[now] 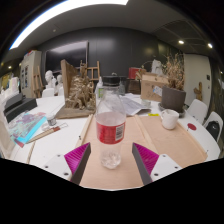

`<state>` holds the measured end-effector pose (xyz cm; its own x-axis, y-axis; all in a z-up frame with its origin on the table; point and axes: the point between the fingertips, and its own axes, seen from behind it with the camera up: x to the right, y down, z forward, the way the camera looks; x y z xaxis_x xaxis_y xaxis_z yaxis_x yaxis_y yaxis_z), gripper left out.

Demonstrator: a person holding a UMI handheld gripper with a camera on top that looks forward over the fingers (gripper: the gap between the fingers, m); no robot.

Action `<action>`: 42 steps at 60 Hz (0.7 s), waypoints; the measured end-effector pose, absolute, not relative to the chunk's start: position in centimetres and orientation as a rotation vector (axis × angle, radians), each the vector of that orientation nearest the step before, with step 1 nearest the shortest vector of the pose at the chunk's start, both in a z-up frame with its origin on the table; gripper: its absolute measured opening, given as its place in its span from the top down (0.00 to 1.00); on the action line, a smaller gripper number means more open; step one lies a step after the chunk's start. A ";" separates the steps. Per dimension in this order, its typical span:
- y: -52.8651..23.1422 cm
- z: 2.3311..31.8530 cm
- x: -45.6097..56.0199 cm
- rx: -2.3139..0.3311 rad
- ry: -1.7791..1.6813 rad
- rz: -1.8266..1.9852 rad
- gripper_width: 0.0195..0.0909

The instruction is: Pour water

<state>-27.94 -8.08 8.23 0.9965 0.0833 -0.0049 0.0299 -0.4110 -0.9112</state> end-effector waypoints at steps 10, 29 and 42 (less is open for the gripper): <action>-4.1 6.9 -28.4 -1.964 -0.050 0.031 0.37; -3.0 7.0 -28.3 -1.968 -0.052 0.031 0.93; -1.5 10.8 -27.9 -1.957 -0.025 0.120 0.93</action>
